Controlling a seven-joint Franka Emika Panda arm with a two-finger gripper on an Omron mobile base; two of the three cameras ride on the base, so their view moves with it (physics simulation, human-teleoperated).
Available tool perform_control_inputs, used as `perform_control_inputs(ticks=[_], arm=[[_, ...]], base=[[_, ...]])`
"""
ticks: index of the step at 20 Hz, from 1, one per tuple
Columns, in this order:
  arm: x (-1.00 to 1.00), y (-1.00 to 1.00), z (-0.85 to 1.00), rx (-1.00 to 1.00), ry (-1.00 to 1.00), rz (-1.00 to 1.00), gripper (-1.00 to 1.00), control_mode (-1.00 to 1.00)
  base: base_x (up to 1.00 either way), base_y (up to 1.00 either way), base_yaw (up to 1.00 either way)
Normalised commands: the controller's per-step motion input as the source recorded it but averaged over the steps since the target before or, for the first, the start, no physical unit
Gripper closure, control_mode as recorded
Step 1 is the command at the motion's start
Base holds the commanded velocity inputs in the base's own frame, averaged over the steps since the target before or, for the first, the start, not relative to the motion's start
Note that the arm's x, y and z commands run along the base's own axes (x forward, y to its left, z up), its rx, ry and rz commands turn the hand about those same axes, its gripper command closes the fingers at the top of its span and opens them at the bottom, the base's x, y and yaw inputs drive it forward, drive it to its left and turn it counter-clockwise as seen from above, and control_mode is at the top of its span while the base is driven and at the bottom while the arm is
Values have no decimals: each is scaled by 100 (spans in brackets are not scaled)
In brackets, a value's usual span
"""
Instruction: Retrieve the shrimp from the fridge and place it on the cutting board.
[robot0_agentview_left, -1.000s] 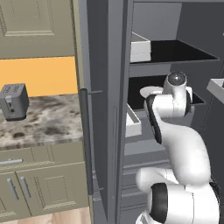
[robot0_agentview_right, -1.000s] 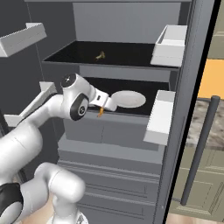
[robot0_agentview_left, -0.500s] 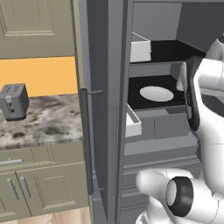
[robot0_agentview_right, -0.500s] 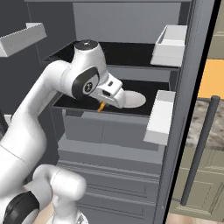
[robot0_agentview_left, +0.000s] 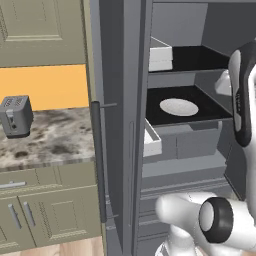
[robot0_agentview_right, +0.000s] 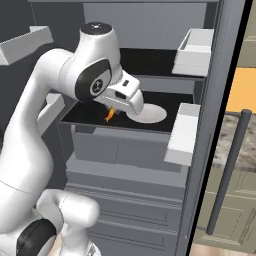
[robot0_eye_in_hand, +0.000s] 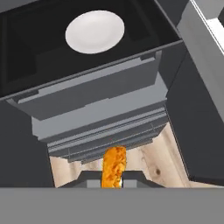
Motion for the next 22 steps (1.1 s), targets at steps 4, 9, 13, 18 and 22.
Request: perform_control_inputs(ticks=[4, 9, 13, 18, 22], arm=[[0, 0, 0, 0, 0, 0, 100, 100], [0, 0, 0, 0, 0, 0, 100, 100], [0, 0, 0, 0, 0, 0, 100, 100], [0, 0, 0, 0, 0, 0, 100, 100], [0, 0, 0, 0, 0, 0, 100, 100]], base=[[-100, 17, 0], [-100, 44, 1], [-99, 68, 0], [-68, 100, 0], [-15, 100, 0]])
